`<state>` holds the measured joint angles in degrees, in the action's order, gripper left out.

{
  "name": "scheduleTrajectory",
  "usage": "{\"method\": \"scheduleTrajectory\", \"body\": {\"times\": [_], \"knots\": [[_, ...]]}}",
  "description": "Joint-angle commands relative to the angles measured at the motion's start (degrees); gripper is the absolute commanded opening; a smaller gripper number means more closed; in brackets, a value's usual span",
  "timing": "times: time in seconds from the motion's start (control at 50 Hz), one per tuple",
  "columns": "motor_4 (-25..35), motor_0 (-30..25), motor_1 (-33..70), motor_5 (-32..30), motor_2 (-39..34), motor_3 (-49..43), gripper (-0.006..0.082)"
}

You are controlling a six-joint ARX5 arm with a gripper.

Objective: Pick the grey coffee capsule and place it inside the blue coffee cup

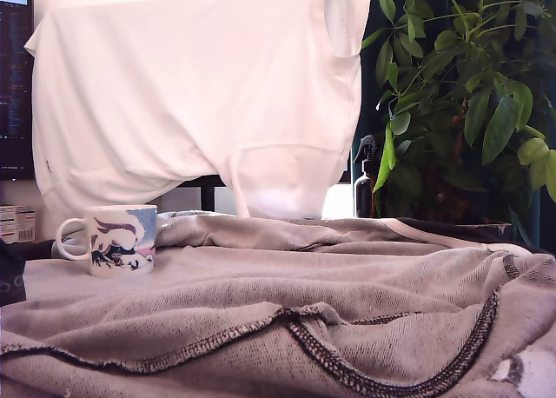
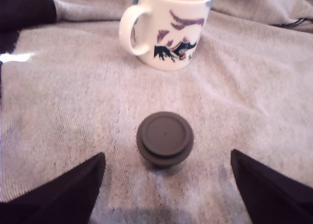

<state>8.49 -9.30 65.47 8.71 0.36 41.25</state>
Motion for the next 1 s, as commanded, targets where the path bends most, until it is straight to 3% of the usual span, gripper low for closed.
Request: {"method": "scheduleTrajectory", "body": {"times": [0.0, 0.34, 0.56, 0.78, 0.98], "knots": [[0.1, -0.1, 2.4, -0.9, -1.1, 2.7, 0.0753], [0.1, -0.1, 13.9, -1.7, 4.6, 7.3, 0.0737], [0.1, -0.1, 17.8, -1.7, 7.3, 7.2, 0.0548], [0.1, -0.1, 17.9, -1.7, 7.3, 7.4, 0.0253], [1.2, -0.1, 17.8, -1.7, 7.3, 12.1, 0.0230]]}}
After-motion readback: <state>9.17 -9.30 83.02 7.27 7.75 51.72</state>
